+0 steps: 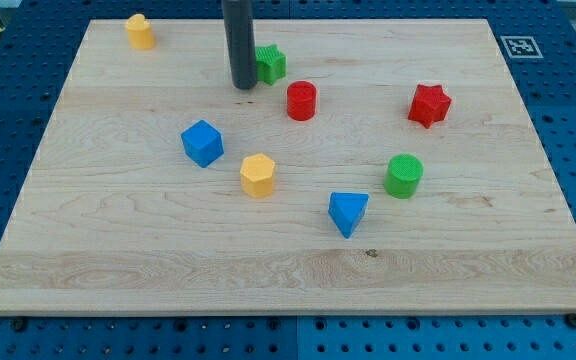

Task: Move the blue triangle a bit down

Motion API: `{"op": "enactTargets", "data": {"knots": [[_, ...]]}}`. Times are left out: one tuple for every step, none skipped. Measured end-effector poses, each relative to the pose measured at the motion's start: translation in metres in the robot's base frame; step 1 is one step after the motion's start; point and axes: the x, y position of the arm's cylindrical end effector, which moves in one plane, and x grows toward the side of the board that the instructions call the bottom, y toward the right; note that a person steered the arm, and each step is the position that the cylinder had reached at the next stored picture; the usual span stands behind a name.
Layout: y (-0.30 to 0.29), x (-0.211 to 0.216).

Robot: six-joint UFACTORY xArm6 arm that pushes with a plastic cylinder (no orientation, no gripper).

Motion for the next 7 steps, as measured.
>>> {"op": "enactTargets", "data": {"knots": [[0.024,0.043],[0.046,0.084],[0.067,0.123],[0.078,0.139],[0.079,0.139],[0.107,0.142],[0.125,0.165]]}}
